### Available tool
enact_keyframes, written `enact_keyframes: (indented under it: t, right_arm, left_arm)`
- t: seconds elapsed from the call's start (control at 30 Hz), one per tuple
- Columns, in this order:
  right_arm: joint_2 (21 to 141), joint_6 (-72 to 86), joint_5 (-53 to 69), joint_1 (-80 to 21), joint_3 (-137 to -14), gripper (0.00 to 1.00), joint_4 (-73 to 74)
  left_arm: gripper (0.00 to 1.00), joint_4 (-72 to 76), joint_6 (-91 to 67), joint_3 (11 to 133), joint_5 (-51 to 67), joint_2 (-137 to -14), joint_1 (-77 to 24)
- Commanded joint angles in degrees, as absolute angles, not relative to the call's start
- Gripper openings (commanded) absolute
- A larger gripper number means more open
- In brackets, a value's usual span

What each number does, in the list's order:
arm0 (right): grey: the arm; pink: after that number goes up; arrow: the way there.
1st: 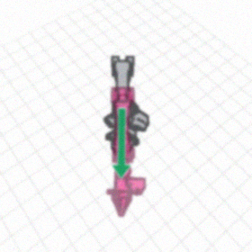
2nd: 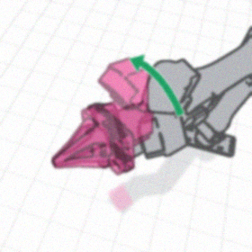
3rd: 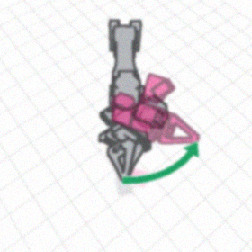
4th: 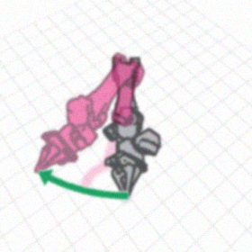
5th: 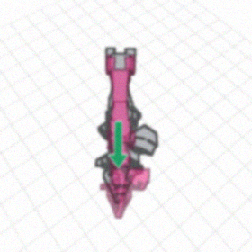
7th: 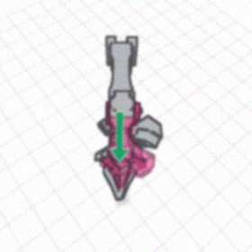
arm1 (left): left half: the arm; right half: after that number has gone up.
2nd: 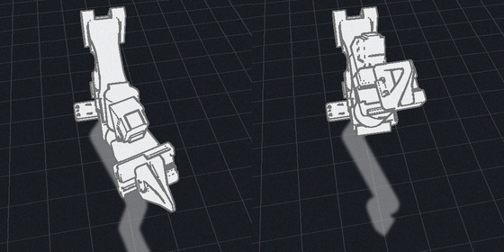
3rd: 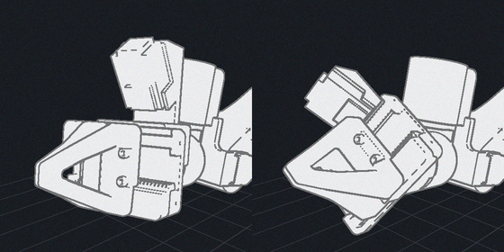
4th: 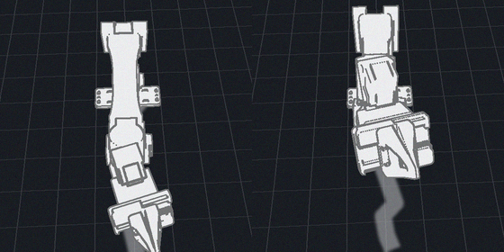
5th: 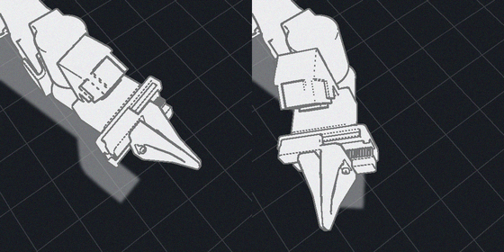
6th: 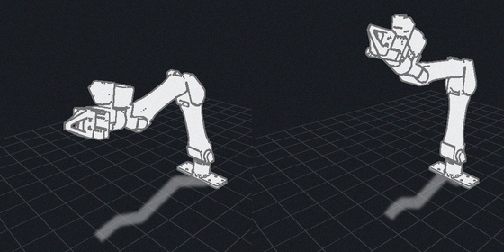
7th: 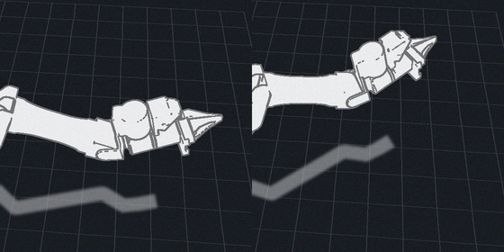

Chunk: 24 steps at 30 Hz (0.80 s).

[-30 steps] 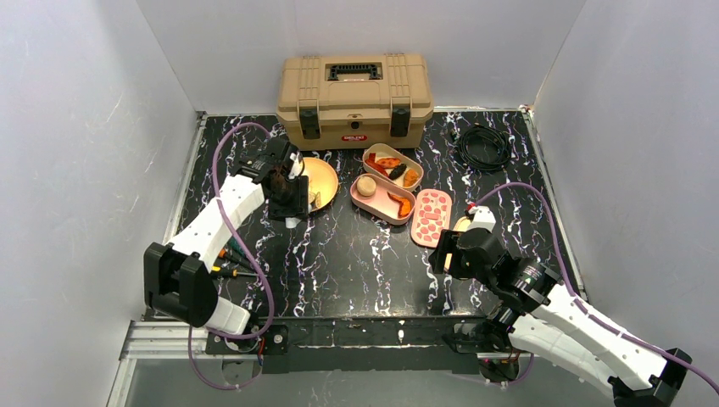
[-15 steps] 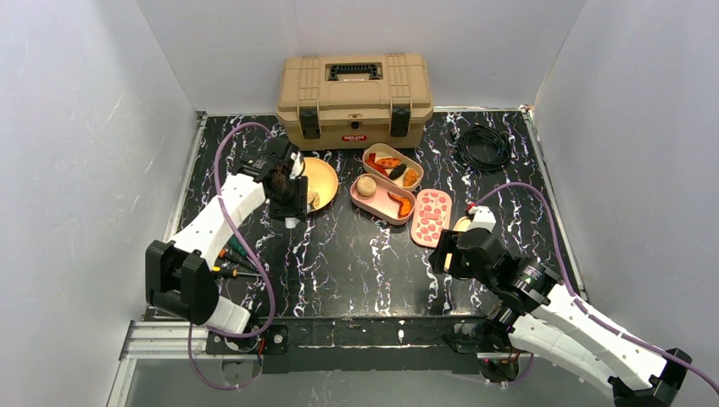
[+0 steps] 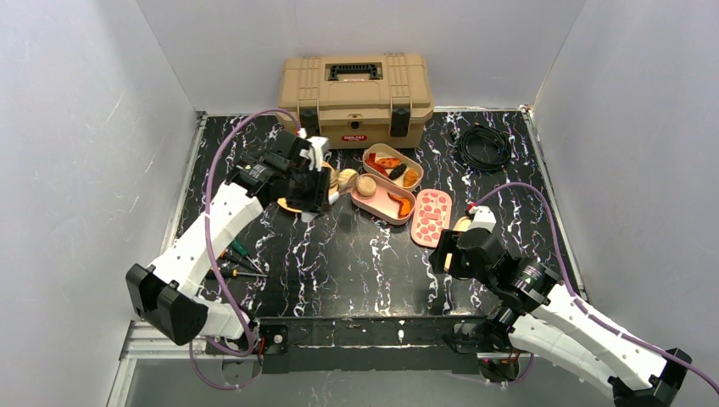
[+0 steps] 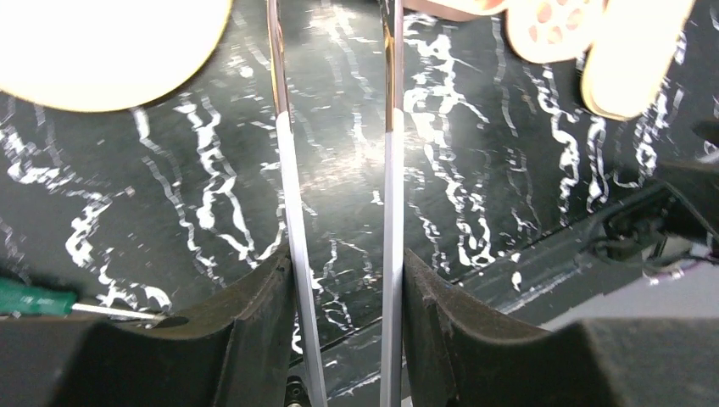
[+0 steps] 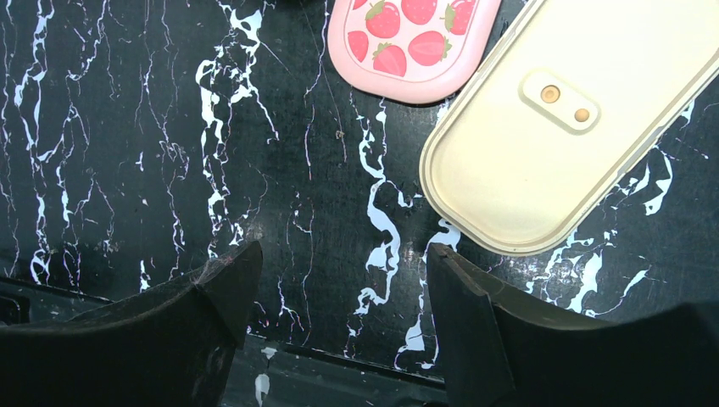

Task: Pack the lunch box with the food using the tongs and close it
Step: Pick up the fake food from the plate, then place the fake food in the packing box.

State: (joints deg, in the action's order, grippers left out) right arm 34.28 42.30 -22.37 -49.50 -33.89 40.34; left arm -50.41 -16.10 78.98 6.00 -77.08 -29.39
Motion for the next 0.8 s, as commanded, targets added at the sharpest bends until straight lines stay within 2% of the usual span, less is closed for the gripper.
enact_keyframes:
  t: [0.0, 0.27, 0.6, 0.77]
  right_arm:
    - [34.35, 42.98, -23.80, -49.39, -34.10, 0.79, 38.97]
    - [33.66, 43.48, -24.08, -49.39, -34.53, 0.79, 39.86]
    - [34.06, 43.53, -24.00, -49.39, -34.44, 0.79, 39.74]
    - [34.15, 43.44, -24.04, -49.39, -34.19, 0.79, 39.58]
  left_arm:
    - [0.05, -50.79, -14.90, 84.46, 7.92, -80.31, -36.37]
    - [0.06, -50.25, -15.26, 90.01, 5.42, -90.48, -40.55]
    - [0.10, -47.11, -16.05, 89.08, 7.48, -95.56, -41.19]
    - [0.16, -45.87, -16.26, 88.85, 7.39, -96.34, -41.33]
